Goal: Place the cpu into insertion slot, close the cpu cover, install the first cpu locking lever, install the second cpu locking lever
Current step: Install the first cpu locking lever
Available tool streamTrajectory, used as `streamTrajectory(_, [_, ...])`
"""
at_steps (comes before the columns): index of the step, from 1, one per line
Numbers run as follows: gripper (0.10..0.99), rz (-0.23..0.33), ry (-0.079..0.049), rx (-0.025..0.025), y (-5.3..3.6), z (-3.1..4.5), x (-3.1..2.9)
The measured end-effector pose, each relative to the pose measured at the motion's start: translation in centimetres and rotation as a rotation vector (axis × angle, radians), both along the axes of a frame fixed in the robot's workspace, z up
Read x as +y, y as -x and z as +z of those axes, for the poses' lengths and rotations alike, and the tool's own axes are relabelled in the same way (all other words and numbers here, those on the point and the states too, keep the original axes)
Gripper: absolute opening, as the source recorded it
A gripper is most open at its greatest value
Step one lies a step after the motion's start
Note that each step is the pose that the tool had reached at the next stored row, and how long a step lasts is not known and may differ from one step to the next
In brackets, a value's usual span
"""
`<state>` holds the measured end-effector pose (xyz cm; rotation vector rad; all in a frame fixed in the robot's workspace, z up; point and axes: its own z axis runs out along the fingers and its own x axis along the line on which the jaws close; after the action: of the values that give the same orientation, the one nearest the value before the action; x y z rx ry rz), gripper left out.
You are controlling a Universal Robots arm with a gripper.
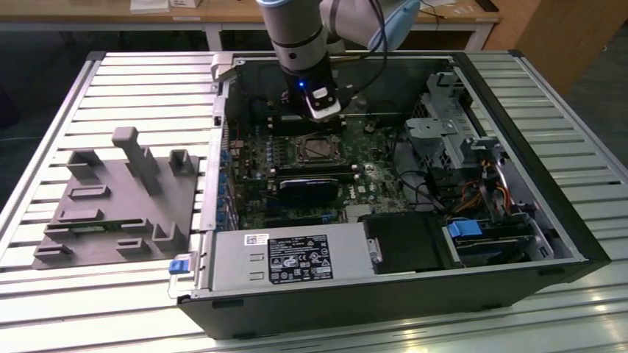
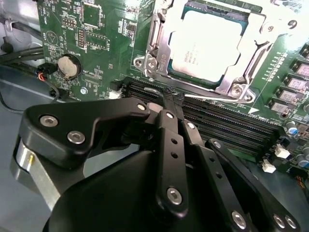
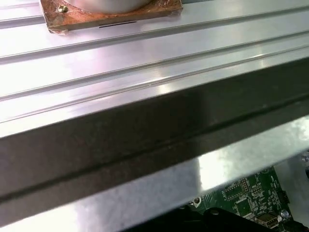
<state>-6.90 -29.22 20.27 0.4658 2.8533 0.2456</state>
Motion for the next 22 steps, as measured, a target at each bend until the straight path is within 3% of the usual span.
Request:
streamTrajectory(11, [0.102, 0.000, 0.004, -0.0075, 0.00, -0.69, 0.00])
streamTrajectory(22, [0.102, 0.000, 0.010, -0.0099, 0.01, -1.18, -0.01])
